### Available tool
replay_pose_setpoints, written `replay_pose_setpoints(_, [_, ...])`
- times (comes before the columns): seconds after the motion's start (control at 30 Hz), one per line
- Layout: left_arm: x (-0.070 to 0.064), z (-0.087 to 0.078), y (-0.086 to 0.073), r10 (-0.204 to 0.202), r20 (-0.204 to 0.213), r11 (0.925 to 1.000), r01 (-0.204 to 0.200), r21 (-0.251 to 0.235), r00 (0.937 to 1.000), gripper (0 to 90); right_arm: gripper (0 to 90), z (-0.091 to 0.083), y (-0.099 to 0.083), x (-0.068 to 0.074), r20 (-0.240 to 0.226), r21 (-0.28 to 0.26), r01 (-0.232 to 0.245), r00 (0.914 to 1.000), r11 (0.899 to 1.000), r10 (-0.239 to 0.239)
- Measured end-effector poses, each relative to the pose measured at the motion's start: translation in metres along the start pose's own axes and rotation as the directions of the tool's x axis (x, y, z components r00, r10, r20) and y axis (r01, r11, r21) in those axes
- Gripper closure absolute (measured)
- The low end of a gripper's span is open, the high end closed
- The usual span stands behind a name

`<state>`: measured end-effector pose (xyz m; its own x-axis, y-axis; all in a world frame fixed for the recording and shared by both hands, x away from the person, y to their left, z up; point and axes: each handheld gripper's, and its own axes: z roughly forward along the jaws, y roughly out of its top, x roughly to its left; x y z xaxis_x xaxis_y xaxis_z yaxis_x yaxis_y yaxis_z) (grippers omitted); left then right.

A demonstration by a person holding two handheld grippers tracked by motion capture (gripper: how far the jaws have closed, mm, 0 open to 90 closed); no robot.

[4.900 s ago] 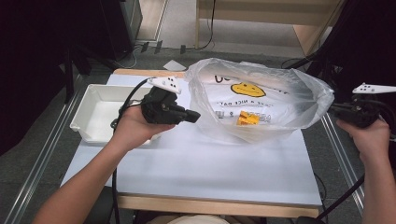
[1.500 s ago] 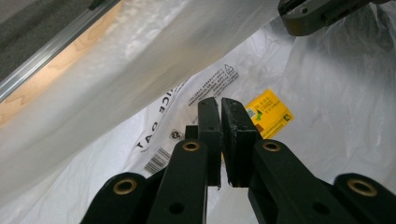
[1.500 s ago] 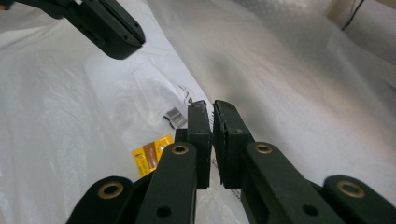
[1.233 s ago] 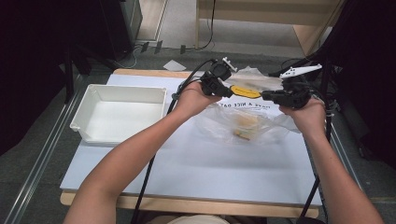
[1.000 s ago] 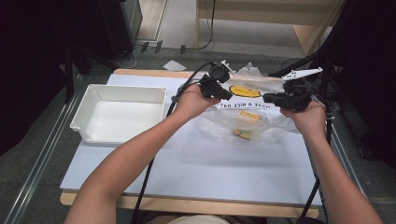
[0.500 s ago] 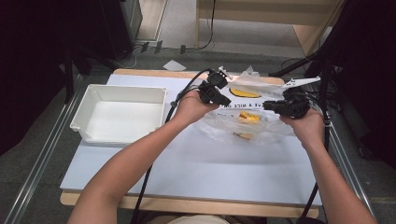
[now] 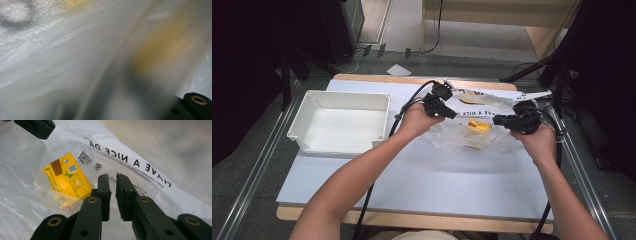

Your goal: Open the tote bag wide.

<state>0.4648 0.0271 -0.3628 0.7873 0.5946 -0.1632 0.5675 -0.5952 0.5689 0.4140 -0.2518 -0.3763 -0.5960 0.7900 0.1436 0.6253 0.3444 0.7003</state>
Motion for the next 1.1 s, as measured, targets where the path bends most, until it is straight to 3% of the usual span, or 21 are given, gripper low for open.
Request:
replay_pose_setpoints(0.3, [0.009,0.013,-0.008,-0.015,-0.010,0.9993,0.015,-0.034,0.9998,82.9,81.7,0.014,-0.013,-0.004,0.010,0.011,-0.023,0.9997,1.000,0.023])
replay_pose_setpoints(0.77, [0.021,0.031,-0.019,-0.063,-0.007,0.9978,0.063,-0.023,0.9980,82.4,81.6,0.026,-0.031,-0.012,0.016,0.027,-0.065,0.9978,0.998,0.065])
replay_pose_setpoints(1.1, [0.037,0.044,-0.023,-0.094,-0.041,0.9952,0.093,-0.031,0.9947,82.5,81.7,0.038,-0.042,-0.023,0.044,-0.003,-0.093,0.9947,0.996,0.093])
